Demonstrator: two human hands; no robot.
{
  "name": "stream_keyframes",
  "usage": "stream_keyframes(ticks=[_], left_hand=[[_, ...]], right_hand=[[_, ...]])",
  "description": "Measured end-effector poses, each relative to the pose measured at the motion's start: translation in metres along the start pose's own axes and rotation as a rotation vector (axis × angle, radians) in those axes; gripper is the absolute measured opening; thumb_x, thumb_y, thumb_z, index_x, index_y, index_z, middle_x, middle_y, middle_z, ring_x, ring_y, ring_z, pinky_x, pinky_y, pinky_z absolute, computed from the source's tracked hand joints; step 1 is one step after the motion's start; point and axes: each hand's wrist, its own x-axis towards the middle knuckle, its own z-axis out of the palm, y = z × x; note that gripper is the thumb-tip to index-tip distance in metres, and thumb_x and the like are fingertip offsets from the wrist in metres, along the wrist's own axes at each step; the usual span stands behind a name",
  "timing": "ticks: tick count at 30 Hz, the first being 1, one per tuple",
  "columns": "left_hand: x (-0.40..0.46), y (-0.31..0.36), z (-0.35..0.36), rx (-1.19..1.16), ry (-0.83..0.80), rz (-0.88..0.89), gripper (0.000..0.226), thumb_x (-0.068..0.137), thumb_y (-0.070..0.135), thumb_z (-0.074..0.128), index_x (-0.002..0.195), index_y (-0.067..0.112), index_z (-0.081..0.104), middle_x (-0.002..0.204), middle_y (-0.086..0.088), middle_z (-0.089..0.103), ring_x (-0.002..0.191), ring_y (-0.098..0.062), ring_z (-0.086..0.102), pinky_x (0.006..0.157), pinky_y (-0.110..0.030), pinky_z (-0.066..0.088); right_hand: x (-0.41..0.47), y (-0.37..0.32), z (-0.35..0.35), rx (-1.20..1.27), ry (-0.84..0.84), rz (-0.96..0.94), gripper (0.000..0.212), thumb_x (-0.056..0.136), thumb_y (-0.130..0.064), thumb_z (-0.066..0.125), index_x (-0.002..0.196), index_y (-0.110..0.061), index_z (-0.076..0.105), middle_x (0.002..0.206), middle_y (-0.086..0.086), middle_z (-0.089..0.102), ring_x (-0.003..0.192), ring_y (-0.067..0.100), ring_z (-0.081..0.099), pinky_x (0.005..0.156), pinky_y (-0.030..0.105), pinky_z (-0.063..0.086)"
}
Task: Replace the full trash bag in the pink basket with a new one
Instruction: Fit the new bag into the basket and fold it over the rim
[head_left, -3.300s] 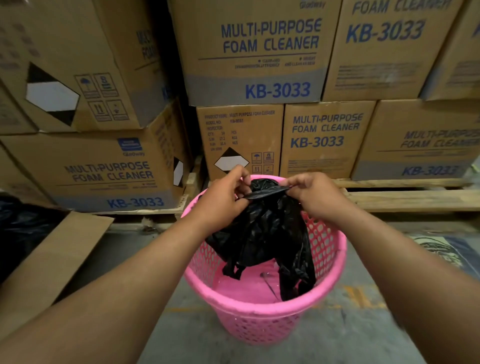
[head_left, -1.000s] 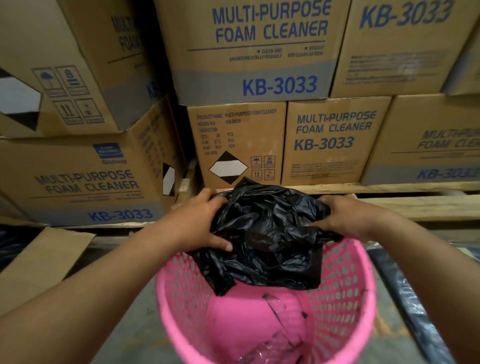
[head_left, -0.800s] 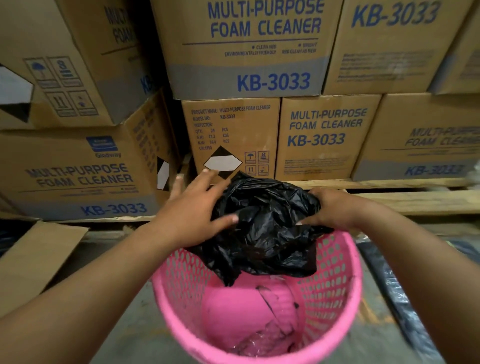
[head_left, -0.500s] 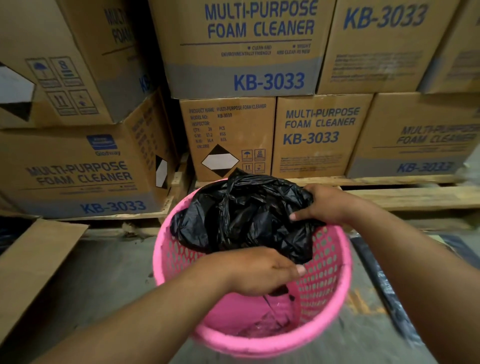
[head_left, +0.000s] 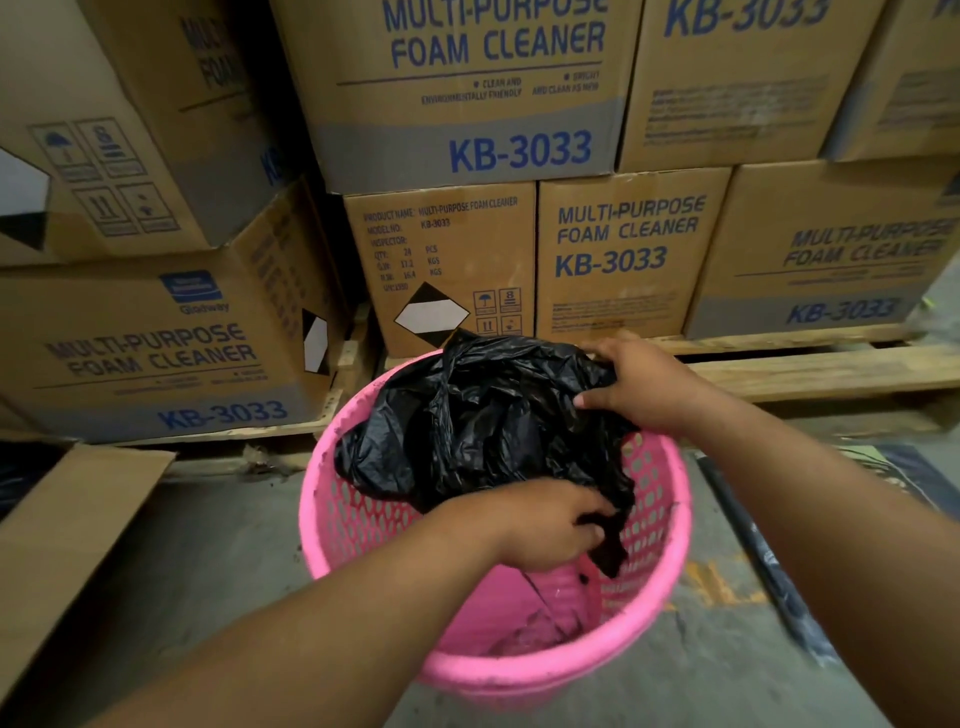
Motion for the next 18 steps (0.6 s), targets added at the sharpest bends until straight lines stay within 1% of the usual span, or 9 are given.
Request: stream_keyframes(ticks=[1, 3, 5, 8, 9, 11, 13, 16, 18], left_hand=[[0.0, -0.004, -0.003, 0.073, 0.112, 0.018, 0.038, 0.097, 0.039, 0.051, 0.13, 0.024, 0.063, 0.132, -0.003, 0.064, 0.119, -0.023, 0.059, 0.101, -0.029, 0.045], [-0.003, -0.012, -0.011, 0.236, 0.337, 0.055, 0.038, 0.091, 0.052, 0.048, 0.106, 0.025, 0.07, 0.103, 0.001, 0.069, 0.096, -0.025, 0.065, 0.082, -0.038, 0.054], [-0.002, -0.022, -0.022, 0.254, 0.516, 0.059, 0.035, 0.094, 0.052, 0.045, 0.1, 0.023, 0.064, 0.099, 0.002, 0.059, 0.094, -0.024, 0.061, 0.078, -0.042, 0.053], [0.006, -0.034, -0.042, 0.158, 0.662, 0.011, 0.026, 0.097, 0.043, 0.051, 0.113, 0.022, 0.053, 0.115, 0.002, 0.05, 0.109, -0.023, 0.053, 0.09, -0.048, 0.047], [0.011, -0.037, -0.048, 0.176, 0.647, -0.017, 0.035, 0.096, 0.042, 0.054, 0.125, 0.023, 0.048, 0.127, 0.002, 0.047, 0.121, -0.023, 0.048, 0.098, -0.048, 0.044], [0.023, -0.038, -0.055, 0.264, 0.542, -0.068, 0.066, 0.092, 0.047, 0.061, 0.147, 0.028, 0.03, 0.153, 0.003, 0.031, 0.144, -0.022, 0.026, 0.114, -0.052, 0.03], [0.034, -0.04, -0.061, 0.303, 0.439, -0.121, 0.092, 0.082, 0.056, 0.069, 0.153, 0.033, 0.015, 0.162, 0.005, 0.016, 0.151, -0.02, 0.009, 0.119, -0.056, 0.016], [0.047, -0.052, -0.071, 0.339, 0.403, -0.183, 0.11, 0.067, 0.069, 0.073, 0.153, 0.036, 0.014, 0.161, 0.006, 0.02, 0.151, -0.019, 0.011, 0.116, -0.059, 0.015], [0.049, -0.059, -0.078, 0.409, 0.388, -0.2, 0.114, 0.062, 0.075, 0.072, 0.153, 0.036, 0.015, 0.158, 0.005, 0.027, 0.148, -0.021, 0.021, 0.114, -0.056, 0.017]], right_hand=[[-0.001, 0.0, -0.001, 0.015, 0.018, -0.026, 0.07, 0.075, -0.028, 0.082, 0.138, -0.019, 0.053, 0.127, 0.009, 0.053, 0.118, 0.024, 0.054, 0.096, 0.023, 0.036], [-0.003, 0.001, -0.003, 0.035, 0.028, -0.047, 0.067, 0.076, -0.027, 0.081, 0.137, -0.02, 0.054, 0.13, 0.006, 0.057, 0.121, 0.022, 0.054, 0.094, 0.022, 0.036], [-0.003, 0.001, -0.003, 0.045, 0.01, -0.028, 0.058, 0.077, -0.028, 0.08, 0.131, -0.019, 0.06, 0.126, 0.003, 0.065, 0.116, 0.02, 0.059, 0.094, 0.024, 0.042], [-0.002, 0.002, -0.003, 0.06, -0.025, 0.003, 0.046, 0.077, -0.03, 0.079, 0.121, -0.022, 0.067, 0.109, 0.0, 0.073, 0.099, 0.015, 0.065, 0.077, 0.023, 0.047], [-0.002, 0.004, -0.004, 0.091, -0.049, 0.015, 0.044, 0.076, -0.03, 0.08, 0.118, -0.024, 0.068, 0.104, -0.003, 0.074, 0.094, 0.013, 0.066, 0.073, 0.022, 0.047], [-0.002, 0.007, -0.005, 0.161, -0.127, 0.027, 0.045, 0.073, -0.03, 0.082, 0.116, -0.025, 0.067, 0.102, -0.005, 0.074, 0.092, 0.012, 0.067, 0.079, 0.025, 0.051], [-0.005, 0.01, -0.01, 0.211, -0.224, 0.036, 0.049, 0.072, -0.026, 0.084, 0.115, -0.03, 0.062, 0.099, -0.01, 0.072, 0.091, 0.008, 0.067, 0.086, 0.025, 0.053], [-0.013, 0.016, -0.02, 0.183, -0.289, 0.002, 0.06, 0.073, -0.02, 0.084, 0.122, -0.035, 0.052, 0.093, -0.022, 0.062, 0.086, -0.003, 0.06, 0.07, 0.003, 0.044], [-0.017, 0.02, -0.022, 0.17, -0.29, -0.026, 0.082, 0.075, -0.018, 0.083, 0.142, -0.034, 0.038, 0.109, -0.016, 0.056, 0.104, 0.004, 0.055, 0.081, 0.009, 0.039]])
